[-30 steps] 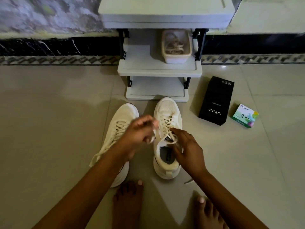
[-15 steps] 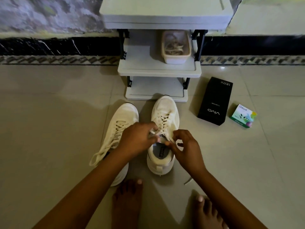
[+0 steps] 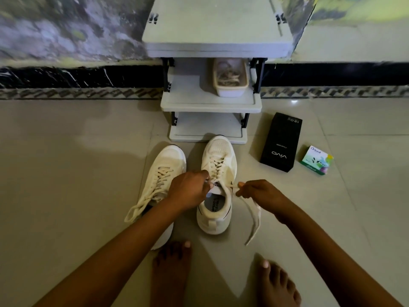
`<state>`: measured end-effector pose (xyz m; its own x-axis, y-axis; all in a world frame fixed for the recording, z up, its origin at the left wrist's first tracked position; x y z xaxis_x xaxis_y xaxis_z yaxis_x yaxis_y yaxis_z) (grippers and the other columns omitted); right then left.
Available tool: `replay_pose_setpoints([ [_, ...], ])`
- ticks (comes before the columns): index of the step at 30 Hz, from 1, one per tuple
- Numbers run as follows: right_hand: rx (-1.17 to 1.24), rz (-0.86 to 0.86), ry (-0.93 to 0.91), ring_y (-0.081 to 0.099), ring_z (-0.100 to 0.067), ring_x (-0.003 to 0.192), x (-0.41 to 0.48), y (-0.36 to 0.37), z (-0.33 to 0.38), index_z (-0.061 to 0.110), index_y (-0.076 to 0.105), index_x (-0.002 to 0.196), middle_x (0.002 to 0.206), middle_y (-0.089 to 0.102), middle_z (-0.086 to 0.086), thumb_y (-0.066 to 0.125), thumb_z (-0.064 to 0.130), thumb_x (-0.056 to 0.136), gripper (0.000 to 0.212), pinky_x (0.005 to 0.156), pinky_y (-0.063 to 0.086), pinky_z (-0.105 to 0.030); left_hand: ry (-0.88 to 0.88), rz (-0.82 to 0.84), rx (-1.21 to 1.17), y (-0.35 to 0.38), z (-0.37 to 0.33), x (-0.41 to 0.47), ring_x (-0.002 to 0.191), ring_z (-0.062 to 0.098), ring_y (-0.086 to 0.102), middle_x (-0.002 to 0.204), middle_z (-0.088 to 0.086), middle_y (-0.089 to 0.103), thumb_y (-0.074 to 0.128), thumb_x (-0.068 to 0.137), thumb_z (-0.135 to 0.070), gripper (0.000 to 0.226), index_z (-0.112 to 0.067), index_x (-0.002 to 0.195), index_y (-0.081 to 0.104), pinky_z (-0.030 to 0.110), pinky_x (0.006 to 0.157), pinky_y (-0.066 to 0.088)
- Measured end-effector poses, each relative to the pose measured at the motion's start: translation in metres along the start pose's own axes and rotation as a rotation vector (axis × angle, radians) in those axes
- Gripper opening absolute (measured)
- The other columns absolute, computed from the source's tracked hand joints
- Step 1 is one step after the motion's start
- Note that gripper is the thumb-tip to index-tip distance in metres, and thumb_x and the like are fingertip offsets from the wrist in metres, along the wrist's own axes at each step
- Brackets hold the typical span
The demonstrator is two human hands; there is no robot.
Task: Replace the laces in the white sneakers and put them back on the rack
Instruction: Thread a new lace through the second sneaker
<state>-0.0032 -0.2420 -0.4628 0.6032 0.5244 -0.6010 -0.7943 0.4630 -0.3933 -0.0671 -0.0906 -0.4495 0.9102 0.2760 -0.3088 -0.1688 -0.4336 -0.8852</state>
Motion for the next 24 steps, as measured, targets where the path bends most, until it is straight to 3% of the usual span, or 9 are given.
replay_pose_setpoints([
  [4, 0.088, -0.071, -0.121, 0.056, -0.011, 0.097, -0.024, -0.031, 0.03, 0.017, 0.067, 0.096, 0.103, 0.064, -0.002, 0.041, 0.031, 0.099, 0.029, 0.083, 0.037, -0.026, -0.005, 0.033, -0.428, -0.035, -0.001, -0.01, 0.106, 0.018, 0.056, 0.116, 0.002, 0.061, 0.04, 0.1, -0.019, 0.026, -0.011, 0.112, 0.062, 0.022, 0.082, 0.042],
  [7, 0.149, -0.052, -0.241, 0.059, -0.01, 0.102, -0.041, -0.045, 0.066, 0.013, 0.069, 0.101, 0.106, 0.067, -0.001, 0.039, 0.024, 0.1, 0.032, 0.088, 0.042, -0.023, 0.031, -0.025, -0.597, -0.079, -0.01, -0.014, 0.074, 0.006, 0.056, 0.083, -0.005, 0.06, 0.038, 0.096, -0.004, 0.028, -0.012, 0.096, 0.065, 0.013, 0.063, 0.04],
  [9, 0.217, -0.031, -0.314, 0.062, -0.009, 0.102, -0.052, -0.051, 0.093, 0.013, 0.071, 0.101, 0.104, 0.07, 0.001, 0.041, 0.025, 0.099, 0.033, 0.092, 0.043, -0.023, 0.057, -0.058, -0.679, -0.109, -0.022, -0.019, 0.059, 0.003, 0.052, 0.072, -0.002, 0.056, 0.037, 0.096, 0.001, 0.027, -0.007, 0.094, 0.062, 0.014, 0.058, 0.04],
  [13, 0.441, -0.055, -0.408, 0.068, -0.013, 0.085, -0.076, -0.066, 0.147, -0.001, 0.065, 0.09, 0.084, 0.073, -0.003, 0.044, 0.024, 0.098, 0.033, 0.078, 0.05, -0.02, 0.116, -0.192, -0.827, -0.177, -0.048, -0.035, 0.059, 0.004, 0.062, 0.08, 0.011, 0.062, 0.043, 0.096, 0.002, 0.011, 0.0, 0.094, 0.053, 0.011, 0.058, 0.048],
  [16, 0.471, -0.068, -0.491, 0.065, -0.017, 0.078, -0.096, -0.072, 0.177, 0.008, 0.063, 0.079, 0.077, 0.069, -0.006, 0.049, 0.019, 0.096, 0.025, 0.079, 0.052, -0.025, 0.166, -0.241, -0.822, -0.22, -0.067, -0.047, 0.066, 0.003, 0.065, 0.085, 0.013, 0.066, 0.051, 0.093, -0.001, 0.012, -0.004, 0.084, 0.058, 0.011, 0.063, 0.051],
  [18, 0.374, -0.095, -0.575, 0.061, -0.012, 0.074, -0.109, -0.074, 0.192, 0.007, 0.064, 0.081, 0.077, 0.066, -0.006, 0.051, 0.009, 0.094, 0.019, 0.073, 0.05, -0.02, 0.162, -0.275, -0.749, -0.239, -0.073, -0.055, 0.077, 0.008, 0.063, 0.09, 0.008, 0.068, 0.058, 0.091, -0.004, 0.008, -0.003, 0.089, 0.065, 0.009, 0.064, 0.048],
  [21, 0.357, -0.202, -0.622, 0.062, -0.001, 0.062, -0.117, -0.083, 0.197, 0.003, 0.063, 0.088, 0.069, 0.067, -0.002, 0.056, -0.004, 0.089, 0.01, 0.062, 0.047, -0.012, 0.114, -0.313, -0.733, -0.249, -0.071, -0.06, 0.073, 0.007, 0.059, 0.091, 0.005, 0.067, 0.062, 0.088, -0.006, 0.015, 0.003, 0.098, 0.068, 0.007, 0.056, 0.046],
  [24, 0.413, -0.315, -0.615, 0.065, -0.003, 0.062, -0.12, -0.092, 0.195, 0.011, 0.063, 0.089, 0.063, 0.068, 0.002, 0.065, -0.005, 0.082, 0.018, 0.065, 0.05, -0.014, 0.076, -0.366, -0.738, -0.251, -0.07, -0.065, 0.067, 0.008, 0.059, 0.087, 0.005, 0.067, 0.065, 0.086, -0.005, 0.014, 0.003, 0.098, 0.069, 0.008, 0.054, 0.048],
])
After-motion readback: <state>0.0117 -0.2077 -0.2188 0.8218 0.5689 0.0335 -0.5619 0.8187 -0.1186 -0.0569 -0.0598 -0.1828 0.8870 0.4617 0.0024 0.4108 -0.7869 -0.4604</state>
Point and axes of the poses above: each hand's wrist, its own x-axis towards the middle knuckle, its own y-axis out of the palm, z = x × y, the point moved 9 cm from there along x, towards the middle knuckle
